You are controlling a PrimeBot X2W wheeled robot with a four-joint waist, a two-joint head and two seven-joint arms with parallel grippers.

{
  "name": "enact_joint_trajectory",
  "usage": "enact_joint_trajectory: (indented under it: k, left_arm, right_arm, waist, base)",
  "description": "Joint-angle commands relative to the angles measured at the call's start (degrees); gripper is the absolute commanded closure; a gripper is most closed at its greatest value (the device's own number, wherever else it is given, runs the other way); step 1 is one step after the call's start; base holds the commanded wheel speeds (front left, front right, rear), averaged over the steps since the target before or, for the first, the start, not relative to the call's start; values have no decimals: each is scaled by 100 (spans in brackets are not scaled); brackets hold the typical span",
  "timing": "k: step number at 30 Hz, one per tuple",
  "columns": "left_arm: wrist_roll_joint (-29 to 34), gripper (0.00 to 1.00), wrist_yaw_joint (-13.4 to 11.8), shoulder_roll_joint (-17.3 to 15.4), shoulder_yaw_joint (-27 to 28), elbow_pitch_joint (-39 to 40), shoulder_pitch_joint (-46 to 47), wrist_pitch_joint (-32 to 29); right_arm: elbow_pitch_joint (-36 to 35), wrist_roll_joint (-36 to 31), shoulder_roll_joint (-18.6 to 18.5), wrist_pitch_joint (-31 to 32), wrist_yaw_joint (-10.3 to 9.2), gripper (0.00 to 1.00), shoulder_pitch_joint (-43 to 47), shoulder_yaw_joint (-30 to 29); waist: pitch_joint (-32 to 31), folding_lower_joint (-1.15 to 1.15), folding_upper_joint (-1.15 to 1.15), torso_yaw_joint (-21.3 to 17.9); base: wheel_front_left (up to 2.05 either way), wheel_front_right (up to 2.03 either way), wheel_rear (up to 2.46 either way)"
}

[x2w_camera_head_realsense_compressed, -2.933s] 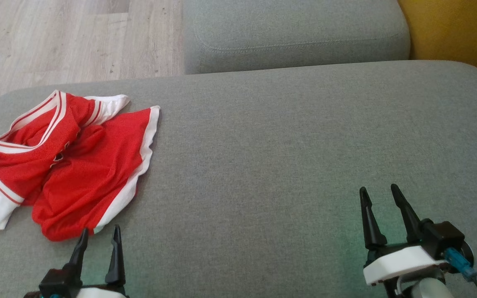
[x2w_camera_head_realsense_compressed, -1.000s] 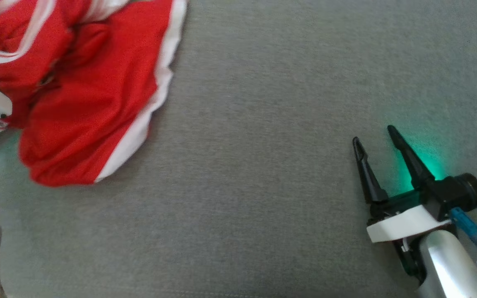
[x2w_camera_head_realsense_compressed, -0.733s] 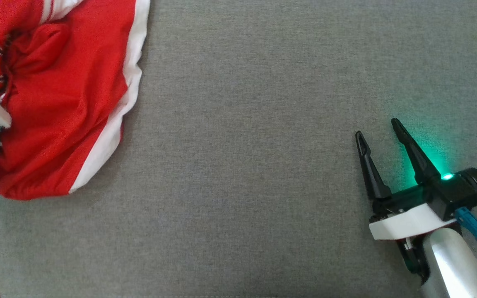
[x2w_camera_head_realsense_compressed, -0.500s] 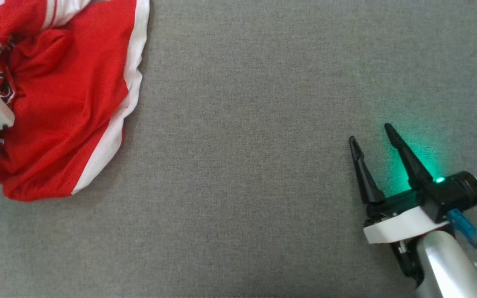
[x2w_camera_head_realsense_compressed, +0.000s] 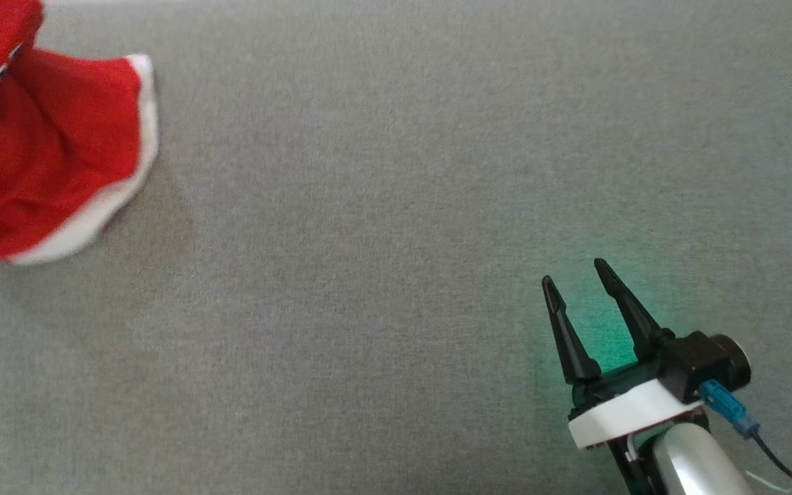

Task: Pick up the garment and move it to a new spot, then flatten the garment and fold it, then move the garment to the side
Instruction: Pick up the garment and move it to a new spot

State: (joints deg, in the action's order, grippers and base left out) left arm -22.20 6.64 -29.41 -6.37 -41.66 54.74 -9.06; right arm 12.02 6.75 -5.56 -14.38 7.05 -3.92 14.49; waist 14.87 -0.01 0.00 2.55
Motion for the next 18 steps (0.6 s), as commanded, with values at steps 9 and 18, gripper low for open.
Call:
enact_joint_trajectory:
  k: [9, 18]
  left_arm:
    - [-698, 100, 66, -122, -212, 2853, -594, -874]
    - [-1242, 100, -320, 409, -678, 5399, -1507, -1931]
  right_arm:
    - [-88, 147, 205, -62, 44, 0, 97, 42]
    - [-87, 237, 262, -62, 44, 0, 134, 136]
  waist:
    - [-623, 1, 0, -496]
    - [-717, 1, 0, -1120]
  base:
    - [0, 0, 0]
    - [0, 0, 0]
